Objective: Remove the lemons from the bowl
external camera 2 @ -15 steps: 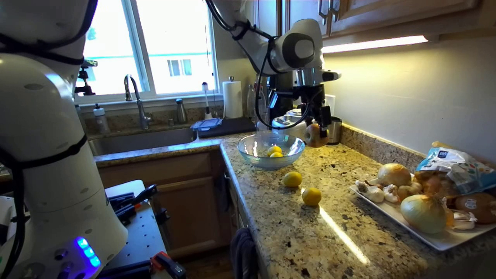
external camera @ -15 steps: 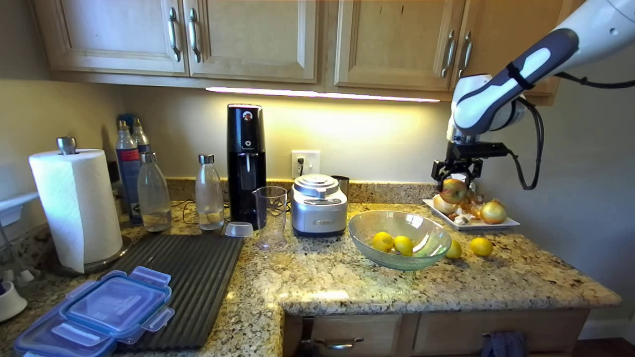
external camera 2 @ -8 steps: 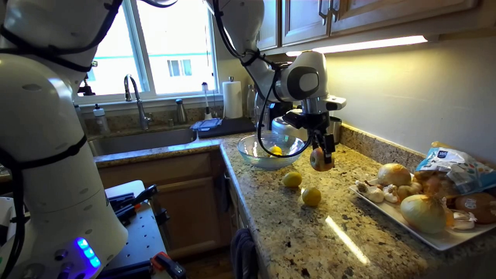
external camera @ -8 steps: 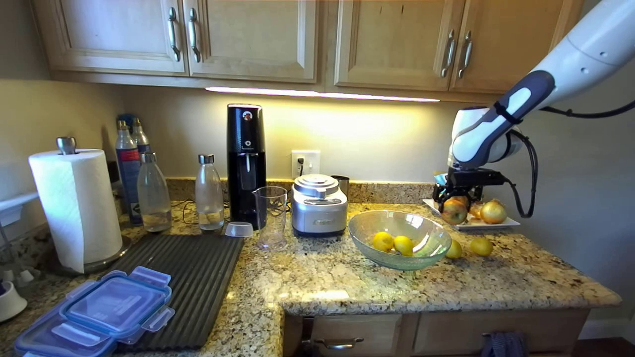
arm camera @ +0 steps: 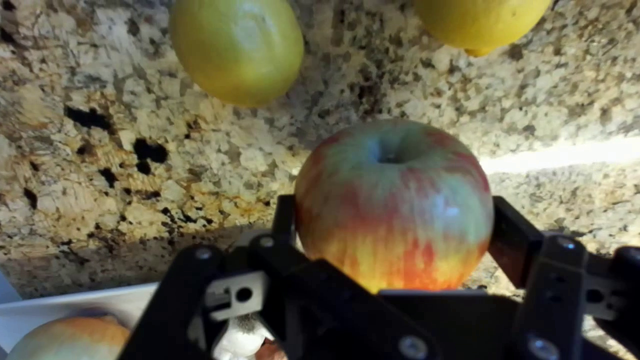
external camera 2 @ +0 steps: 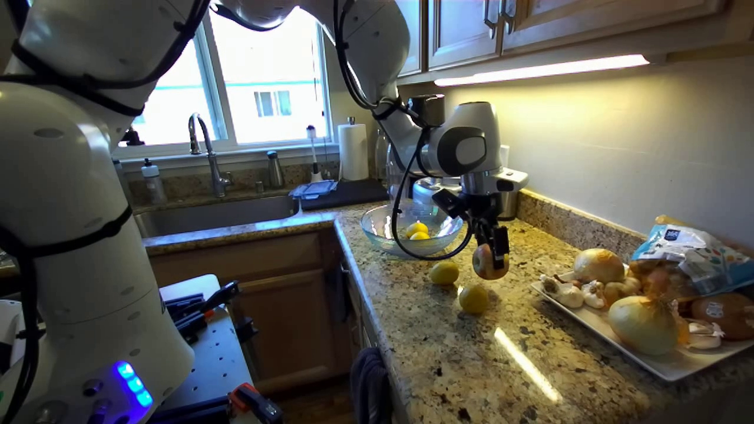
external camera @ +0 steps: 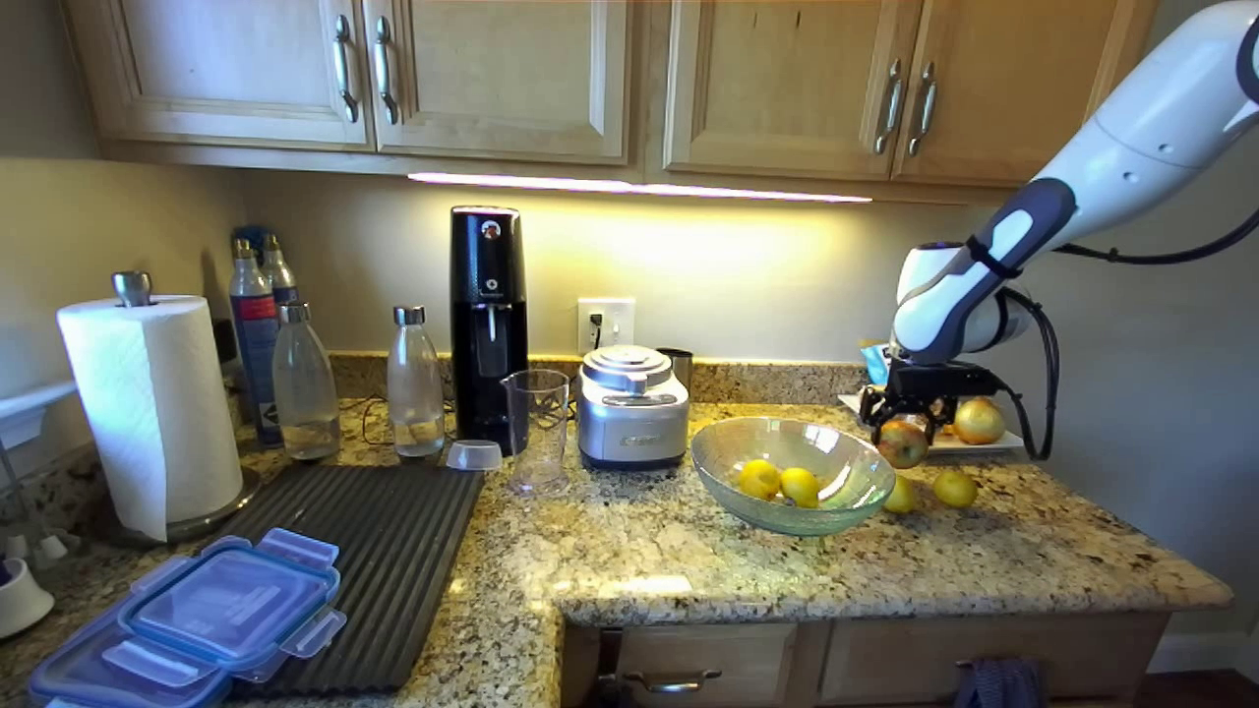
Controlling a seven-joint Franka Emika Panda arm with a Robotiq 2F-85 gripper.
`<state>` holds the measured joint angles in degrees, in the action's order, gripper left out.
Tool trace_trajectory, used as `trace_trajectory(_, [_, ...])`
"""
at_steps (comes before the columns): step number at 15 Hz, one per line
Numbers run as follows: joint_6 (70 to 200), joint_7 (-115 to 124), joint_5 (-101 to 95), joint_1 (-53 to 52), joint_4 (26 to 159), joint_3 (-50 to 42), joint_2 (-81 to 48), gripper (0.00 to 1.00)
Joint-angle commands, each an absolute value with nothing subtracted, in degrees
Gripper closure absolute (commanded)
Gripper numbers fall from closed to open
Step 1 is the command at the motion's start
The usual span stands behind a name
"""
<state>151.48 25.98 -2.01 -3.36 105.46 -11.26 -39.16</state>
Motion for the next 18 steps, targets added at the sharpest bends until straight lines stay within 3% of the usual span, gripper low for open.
trace_trajectory(1, [152.9, 26.5, -0.4, -3.3, 104.9, -11.7, -40.4, 0.34])
trace_trajectory(8, [152.1, 26.5, 0.3, -3.9, 104.2, -12.1, -41.8, 0.34])
trace_trajectory(9, [152.0, 26.4, -0.1, -4.2, 104.6, -12.4, -41.3, 0.02])
trace_trajectory(18, [150.7, 26.2, -3.2, -7.8, 113.6, -12.9, -26.5, 0.0])
